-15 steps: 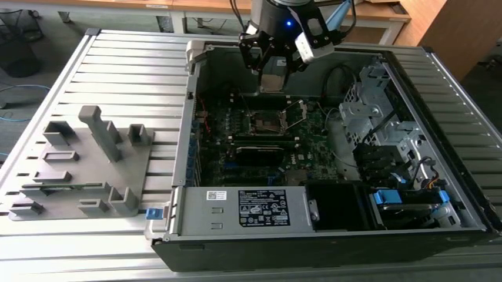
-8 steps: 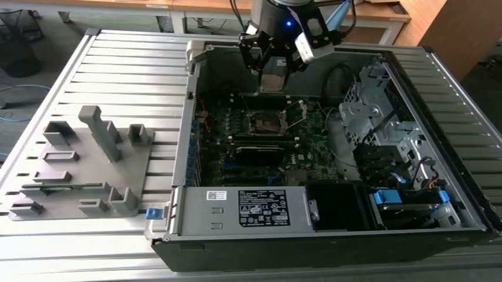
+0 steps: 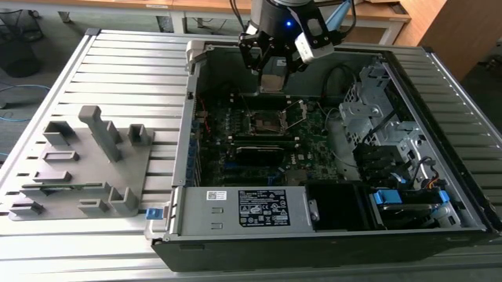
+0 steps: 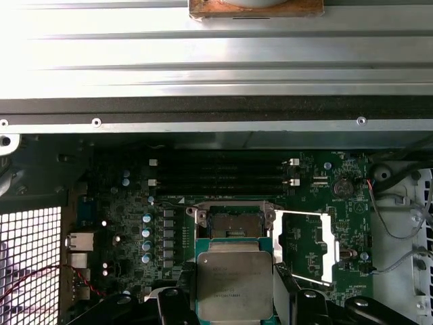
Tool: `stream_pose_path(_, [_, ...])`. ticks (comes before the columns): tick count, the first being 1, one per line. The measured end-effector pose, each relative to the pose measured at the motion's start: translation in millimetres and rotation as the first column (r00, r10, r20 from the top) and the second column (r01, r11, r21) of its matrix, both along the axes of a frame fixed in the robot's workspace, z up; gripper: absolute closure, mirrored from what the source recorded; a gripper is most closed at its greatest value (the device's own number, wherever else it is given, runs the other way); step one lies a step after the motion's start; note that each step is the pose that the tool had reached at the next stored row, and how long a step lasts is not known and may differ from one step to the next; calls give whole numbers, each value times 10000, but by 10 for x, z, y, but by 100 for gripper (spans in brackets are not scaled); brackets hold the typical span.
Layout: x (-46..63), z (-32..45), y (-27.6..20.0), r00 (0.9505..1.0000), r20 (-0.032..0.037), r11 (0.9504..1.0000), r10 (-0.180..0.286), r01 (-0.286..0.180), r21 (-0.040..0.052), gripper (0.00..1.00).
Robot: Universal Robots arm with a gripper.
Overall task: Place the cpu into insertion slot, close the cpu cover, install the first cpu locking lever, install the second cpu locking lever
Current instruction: 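Place the cpu into insertion slot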
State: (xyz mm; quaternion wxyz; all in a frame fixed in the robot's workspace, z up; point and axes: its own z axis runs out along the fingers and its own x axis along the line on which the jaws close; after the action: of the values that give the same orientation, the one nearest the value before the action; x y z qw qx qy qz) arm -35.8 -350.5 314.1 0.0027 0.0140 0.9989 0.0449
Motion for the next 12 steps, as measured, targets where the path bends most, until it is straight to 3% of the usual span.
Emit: stream_pose_path(12, [0, -11, 0, 9997, 0, 9997, -255, 255, 0, 46])
